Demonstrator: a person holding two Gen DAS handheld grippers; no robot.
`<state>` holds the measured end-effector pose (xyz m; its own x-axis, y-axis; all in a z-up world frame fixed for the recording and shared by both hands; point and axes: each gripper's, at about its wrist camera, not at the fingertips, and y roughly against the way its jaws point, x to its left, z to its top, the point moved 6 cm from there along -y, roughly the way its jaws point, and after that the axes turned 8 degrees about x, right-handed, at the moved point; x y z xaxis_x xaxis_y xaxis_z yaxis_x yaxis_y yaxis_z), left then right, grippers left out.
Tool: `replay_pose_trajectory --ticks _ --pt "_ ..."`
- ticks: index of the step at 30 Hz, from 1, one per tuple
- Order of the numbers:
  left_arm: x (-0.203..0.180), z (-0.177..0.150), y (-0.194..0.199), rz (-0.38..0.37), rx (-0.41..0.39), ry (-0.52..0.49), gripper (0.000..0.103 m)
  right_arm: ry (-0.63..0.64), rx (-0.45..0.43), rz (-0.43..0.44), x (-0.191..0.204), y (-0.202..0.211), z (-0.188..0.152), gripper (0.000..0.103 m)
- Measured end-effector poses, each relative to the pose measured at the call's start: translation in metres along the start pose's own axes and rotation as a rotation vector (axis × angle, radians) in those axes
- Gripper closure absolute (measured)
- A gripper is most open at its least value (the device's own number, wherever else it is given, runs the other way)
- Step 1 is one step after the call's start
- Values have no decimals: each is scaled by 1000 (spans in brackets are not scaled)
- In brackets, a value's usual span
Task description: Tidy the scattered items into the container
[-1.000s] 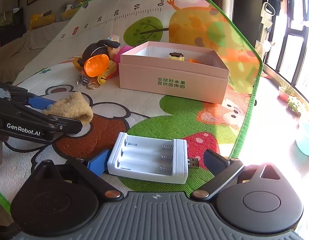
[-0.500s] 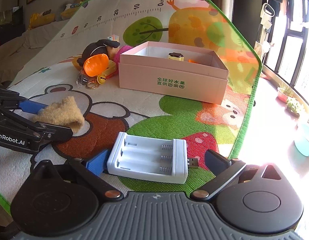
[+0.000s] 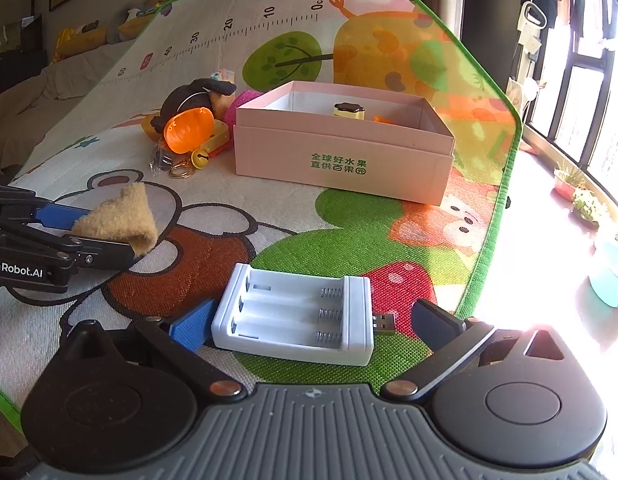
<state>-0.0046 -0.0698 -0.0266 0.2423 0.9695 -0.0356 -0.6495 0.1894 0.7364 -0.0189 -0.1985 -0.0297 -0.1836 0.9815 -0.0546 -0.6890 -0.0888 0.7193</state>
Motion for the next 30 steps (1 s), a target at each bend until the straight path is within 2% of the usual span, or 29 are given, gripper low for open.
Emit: replay_pose_trajectory --ticks 4,18,23,24,27,30 --pt "2 -1 2 5 -4 2 36 -6 -2 1 -1 0 0 0" --pt "1 -2 2 9 -11 -4 34 -40 27 28 -5 -4 1 0" --pt "0 -3 3 4 -13 -4 32 -16 5 39 -1 -1 0 8" --pt "0 -2 3 6 -11 -1 31 -15 3 42 0 -1 -1 9" --pt "1 -2 5 25 -9 9 15 -14 -2 45 0 0 -1 10" --pt "1 0 4 37 -12 7 12 -17 -2 46 0 0 0 11"
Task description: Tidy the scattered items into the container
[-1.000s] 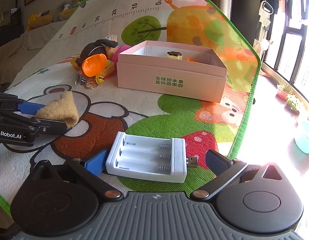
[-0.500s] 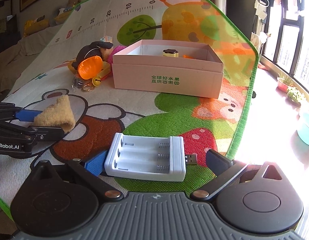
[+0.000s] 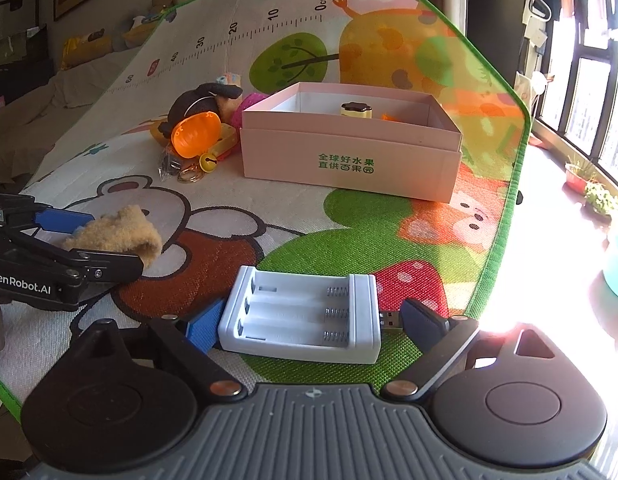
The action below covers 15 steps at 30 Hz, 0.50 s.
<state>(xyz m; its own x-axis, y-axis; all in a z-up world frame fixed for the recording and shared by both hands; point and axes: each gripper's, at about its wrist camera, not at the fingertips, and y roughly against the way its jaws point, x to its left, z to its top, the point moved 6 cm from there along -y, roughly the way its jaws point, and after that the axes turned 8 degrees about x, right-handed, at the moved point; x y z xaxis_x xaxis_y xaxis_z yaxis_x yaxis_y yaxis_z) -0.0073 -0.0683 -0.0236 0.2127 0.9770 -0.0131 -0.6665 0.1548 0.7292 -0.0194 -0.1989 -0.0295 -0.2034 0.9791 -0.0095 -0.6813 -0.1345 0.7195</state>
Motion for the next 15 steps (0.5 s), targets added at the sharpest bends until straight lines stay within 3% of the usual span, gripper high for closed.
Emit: replay_pose_trajectory --ticks 5,10,15 --pt "-1 0 -6 9 28 -10 16 -8 12 14 1 4 0 11" --pt "-9 0 2 -15 40 -44 44 54 -12 33 7 23 3 11" --pt "-27 4 16 -65 35 -117 45 68 29 44 0 30 5 11"
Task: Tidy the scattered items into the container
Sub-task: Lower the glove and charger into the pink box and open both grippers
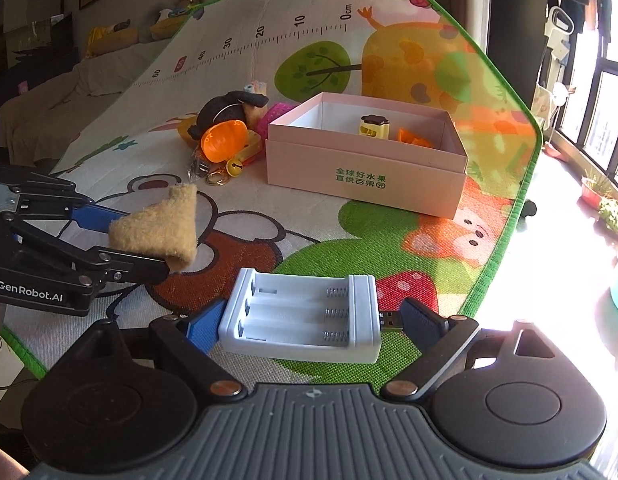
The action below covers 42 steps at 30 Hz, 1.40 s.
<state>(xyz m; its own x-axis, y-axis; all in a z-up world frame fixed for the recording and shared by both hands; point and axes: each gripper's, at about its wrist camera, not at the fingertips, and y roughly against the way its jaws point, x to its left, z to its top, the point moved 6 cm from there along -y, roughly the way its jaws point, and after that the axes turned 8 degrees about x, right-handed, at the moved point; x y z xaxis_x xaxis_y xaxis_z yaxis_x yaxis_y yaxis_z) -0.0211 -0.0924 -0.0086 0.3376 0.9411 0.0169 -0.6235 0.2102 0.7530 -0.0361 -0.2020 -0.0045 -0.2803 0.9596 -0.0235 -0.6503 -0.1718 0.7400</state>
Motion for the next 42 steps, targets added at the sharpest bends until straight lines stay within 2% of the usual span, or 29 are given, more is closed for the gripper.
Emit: replay_pose_trajectory --ticks 5,9,13,15,21,23,24,25,27,29,30,31,37,42 --pt "-20 7 12 -64 3 -77 45 30 -8 -25 -15 2 9 11" --pt "-24 23 8 -89 -1 -127 45 3 -65 -40 -41 -2 52 11" --pt "-15 69 -9 -77 -78 -168 45 -35 -121 -51 -70 -18 115 11" --pt "-10 95 -23 -48 -138 -198 45 -66 -136 -66 -85 -33 147 11" --pt "7 165 -71 -7 -221 -194 45 -117 -165 -50 -116 -72 210 9" --pt "15 188 -83 33 -268 -186 36 -151 -171 -43 -126 -82 222 5" --pt "18 197 -90 28 -277 -183 26 -166 -169 -45 -130 -85 226 5" --pt "20 206 -96 11 -279 -181 21 -175 -168 -51 -133 -87 227 5" --pt "25 214 -104 -1 -271 -167 21 -180 -174 -65 -134 -89 227 5" --pt "33 212 -102 2 -267 -138 17 -172 -184 -69 -130 -88 224 5" --pt "36 208 -98 0 -268 -122 10 -163 -187 -70 -127 -88 222 5" --pt "39 202 -93 -1 -268 -110 8 -147 -191 -72 -121 -86 220 6" --pt "63 138 -56 35 -236 -43 6 53 -239 -84 -57 -72 205 24" --pt "82 94 -53 90 -161 -10 6 161 -249 -25 2 -60 195 25"
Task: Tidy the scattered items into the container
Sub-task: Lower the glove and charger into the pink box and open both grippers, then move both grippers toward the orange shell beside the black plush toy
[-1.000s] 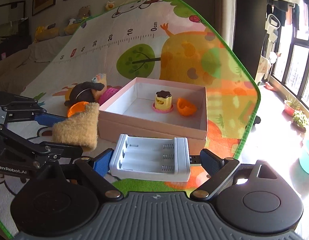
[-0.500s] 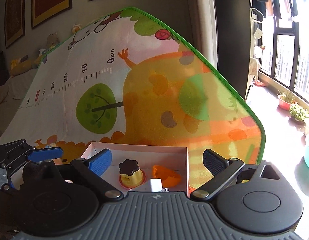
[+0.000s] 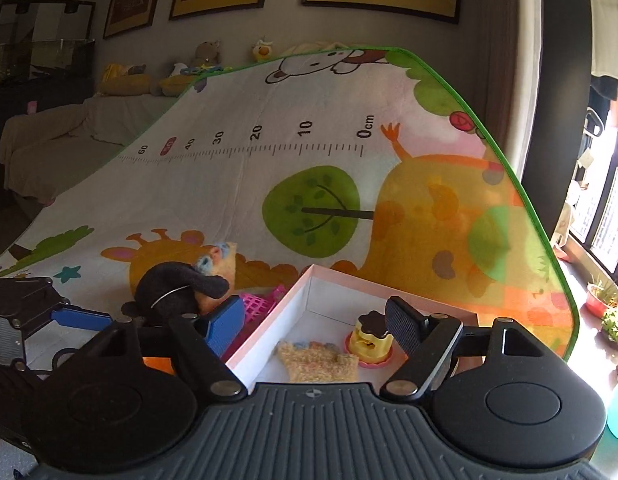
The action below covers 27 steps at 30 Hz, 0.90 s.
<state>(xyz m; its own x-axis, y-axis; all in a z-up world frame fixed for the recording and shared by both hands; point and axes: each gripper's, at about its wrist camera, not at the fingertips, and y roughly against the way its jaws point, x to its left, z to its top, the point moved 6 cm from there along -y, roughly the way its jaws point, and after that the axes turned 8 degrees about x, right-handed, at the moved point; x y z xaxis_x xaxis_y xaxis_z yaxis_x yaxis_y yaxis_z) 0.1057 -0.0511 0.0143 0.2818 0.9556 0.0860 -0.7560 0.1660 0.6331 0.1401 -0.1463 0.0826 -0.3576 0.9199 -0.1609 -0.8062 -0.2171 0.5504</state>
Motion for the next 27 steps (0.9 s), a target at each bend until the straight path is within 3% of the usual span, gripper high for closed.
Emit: replay_pose_trajectory --ticks 3,7,8,10,11,17,21,24,25,27 --pt "7 -14 -9 22 38 -4 6 42 12 10 24 4 -3 25" --pt "17 -16 -18 58 32 32 6 72 50 34 48 3 -14 27" --pt "19 -17 -18 72 25 34 6 79 62 52 55 2 -16 30" --pt "21 -20 -13 87 16 37 6 91 95 96 69 -4 -20 50" --pt "22 -23 -9 80 14 46 6 92 108 118 76 -7 -21 52" --pt "32 -60 24 112 43 134 5 116 139 191 120 -35 -26 53" --pt "41 -74 43 130 15 208 4 152 202 184 134 -62 -33 47" --pt "44 -74 46 130 -5 228 4 150 226 159 130 -76 -41 48" --pt "44 -73 46 124 -5 226 4 147 223 154 128 -76 -42 59" --pt "42 -73 46 110 -7 213 4 121 237 168 121 -72 -43 67"
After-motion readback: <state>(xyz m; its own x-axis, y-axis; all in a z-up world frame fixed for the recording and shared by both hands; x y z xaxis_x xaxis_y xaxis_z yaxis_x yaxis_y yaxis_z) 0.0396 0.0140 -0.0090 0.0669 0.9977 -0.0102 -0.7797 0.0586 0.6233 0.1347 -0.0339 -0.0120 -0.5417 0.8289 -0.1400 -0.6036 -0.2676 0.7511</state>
